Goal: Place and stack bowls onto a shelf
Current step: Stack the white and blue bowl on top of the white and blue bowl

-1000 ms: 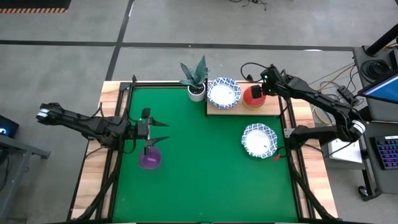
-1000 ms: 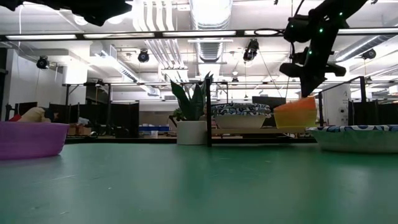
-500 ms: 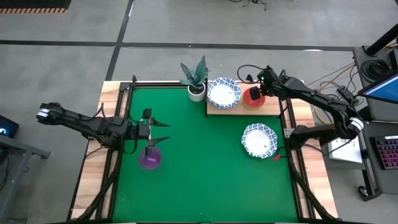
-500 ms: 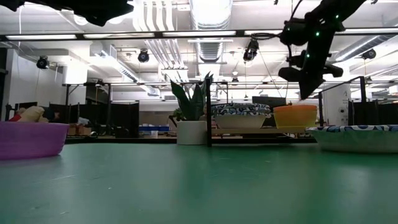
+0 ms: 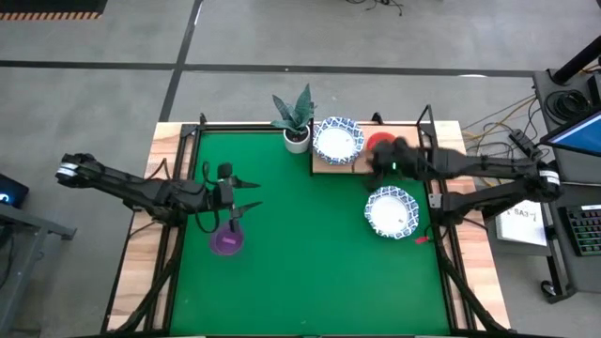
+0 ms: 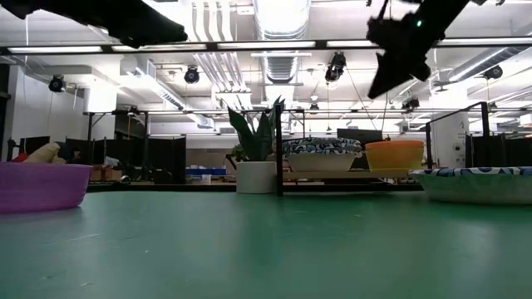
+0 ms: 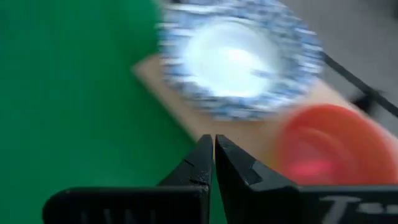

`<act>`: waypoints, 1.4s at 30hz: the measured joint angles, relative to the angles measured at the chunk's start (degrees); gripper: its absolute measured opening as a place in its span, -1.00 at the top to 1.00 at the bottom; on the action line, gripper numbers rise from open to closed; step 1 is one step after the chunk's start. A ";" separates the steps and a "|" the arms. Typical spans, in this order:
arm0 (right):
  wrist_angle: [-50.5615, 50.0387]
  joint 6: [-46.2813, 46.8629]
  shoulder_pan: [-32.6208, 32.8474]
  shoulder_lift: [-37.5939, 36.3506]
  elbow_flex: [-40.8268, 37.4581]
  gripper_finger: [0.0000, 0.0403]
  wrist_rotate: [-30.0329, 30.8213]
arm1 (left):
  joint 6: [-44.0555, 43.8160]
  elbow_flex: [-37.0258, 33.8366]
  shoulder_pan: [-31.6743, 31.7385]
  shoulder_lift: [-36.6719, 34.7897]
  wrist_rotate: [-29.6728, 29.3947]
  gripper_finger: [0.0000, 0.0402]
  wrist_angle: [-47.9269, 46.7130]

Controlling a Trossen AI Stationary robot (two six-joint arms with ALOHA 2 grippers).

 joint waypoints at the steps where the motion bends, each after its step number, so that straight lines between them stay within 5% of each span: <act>1: 1.56 0.08 2.60 0.01 -0.57 0.96 -0.02 | -0.45 0.00 0.00 0.74 0.00 0.04 0.04; 14: 13.73 2.23 24.62 0.12 -5.85 0.96 -0.04 | -20.38 0.02 0.00 5.74 0.14 0.04 -11.78; 23: 18.87 6.25 26.66 0.12 -5.86 0.90 -0.13 | -24.03 0.02 -0.02 5.81 0.03 0.04 -14.13; 30: 18.80 15.88 26.66 1.46 -5.86 0.49 -1.57 | -22.37 0.02 0.00 5.81 -0.90 0.04 -14.09; 35: 11.63 30.45 26.64 5.42 -4.57 0.21 -6.71 | -18.86 0.02 0.09 5.74 -0.94 0.04 -12.51; 42: -10.93 45.96 26.62 16.04 3.65 0.17 -10.75 | -9.66 0.32 0.11 5.63 -1.05 0.04 -6.46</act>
